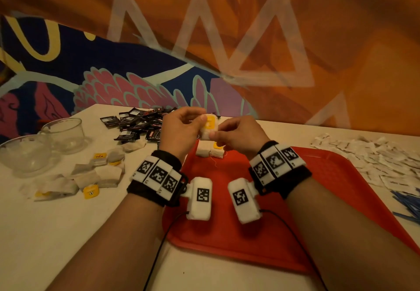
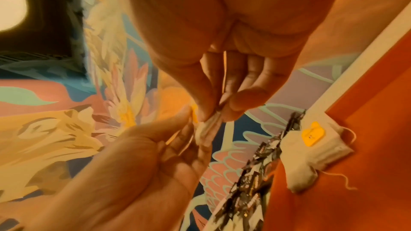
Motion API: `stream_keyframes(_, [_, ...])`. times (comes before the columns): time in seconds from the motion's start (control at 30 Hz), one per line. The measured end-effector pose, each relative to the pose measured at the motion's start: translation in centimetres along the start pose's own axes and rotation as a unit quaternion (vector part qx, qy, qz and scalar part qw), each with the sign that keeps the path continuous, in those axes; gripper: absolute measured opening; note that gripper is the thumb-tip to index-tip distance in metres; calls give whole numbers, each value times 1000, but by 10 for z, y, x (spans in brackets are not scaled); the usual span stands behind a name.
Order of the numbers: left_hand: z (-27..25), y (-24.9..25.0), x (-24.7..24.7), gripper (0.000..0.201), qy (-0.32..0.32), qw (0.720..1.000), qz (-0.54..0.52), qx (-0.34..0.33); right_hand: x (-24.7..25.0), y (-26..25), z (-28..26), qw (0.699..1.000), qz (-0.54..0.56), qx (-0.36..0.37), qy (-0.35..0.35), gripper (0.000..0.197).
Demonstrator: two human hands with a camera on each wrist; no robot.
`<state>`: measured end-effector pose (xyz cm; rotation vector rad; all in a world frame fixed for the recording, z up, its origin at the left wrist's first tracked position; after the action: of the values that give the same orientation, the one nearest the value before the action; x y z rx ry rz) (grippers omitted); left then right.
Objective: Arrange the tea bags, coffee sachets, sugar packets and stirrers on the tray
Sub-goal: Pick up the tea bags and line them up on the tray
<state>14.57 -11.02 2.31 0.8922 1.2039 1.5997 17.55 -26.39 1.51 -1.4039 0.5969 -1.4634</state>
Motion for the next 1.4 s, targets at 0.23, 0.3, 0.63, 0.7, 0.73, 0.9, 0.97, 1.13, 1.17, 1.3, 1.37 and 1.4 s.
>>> stream_keyframes(0.23, [14,-28,36,12,110,982,-110,111,-27,40,35,971,-193,-136,-33,30])
stream_keyframes(0.3, [16,-34,38,13,116,977,-124,129,-31,49,40,960,-231,-156,-26,30])
stream_keyframes(0.63, [18,-39,35,13,106,975,-128,146,-46,49,48,925,-345,-157,-36,55])
stream_keyframes(0.7, [18,-39,35,12,103,976,-125,148,-47,43,49,919,-363,-143,-51,64])
stream_keyframes(0.73, [18,-39,35,12,102,976,-123,150,-46,40,50,919,-367,-135,-54,64])
stream_keyframes(0.9, [18,-41,33,12,98,974,-122,161,-42,29,46,917,-382,-93,-76,45])
stream_keyframes(0.97, [17,-42,32,12,97,974,-120,167,-44,26,42,915,-383,-87,-91,38])
stream_keyframes(1.13, [15,-43,30,12,89,974,-109,175,-54,22,36,911,-382,-74,-138,35])
stream_keyframes(1.17, [15,-43,30,12,87,974,-107,177,-55,21,36,911,-381,-74,-138,34])
stream_keyframes(1.3, [13,-43,29,11,82,975,-99,180,-48,13,35,925,-356,-60,-118,32])
stream_keyframes(1.37, [12,-41,27,10,71,976,-90,183,-44,8,34,933,-340,-46,-108,33])
stream_keyframes(1.4, [12,-40,26,9,60,977,-84,186,-43,6,32,937,-331,-41,-106,34])
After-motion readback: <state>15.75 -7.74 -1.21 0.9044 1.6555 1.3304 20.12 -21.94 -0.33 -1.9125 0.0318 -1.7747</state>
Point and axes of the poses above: each hand's wrist, its own z-axis towards the middle knuckle, its own x-axis out of the back of the hand, y = z × x, the point moved 8 cm from there along z, towards the middle knuckle, and after that the axes turned 6 degrees about x, right-handed, at the moved point
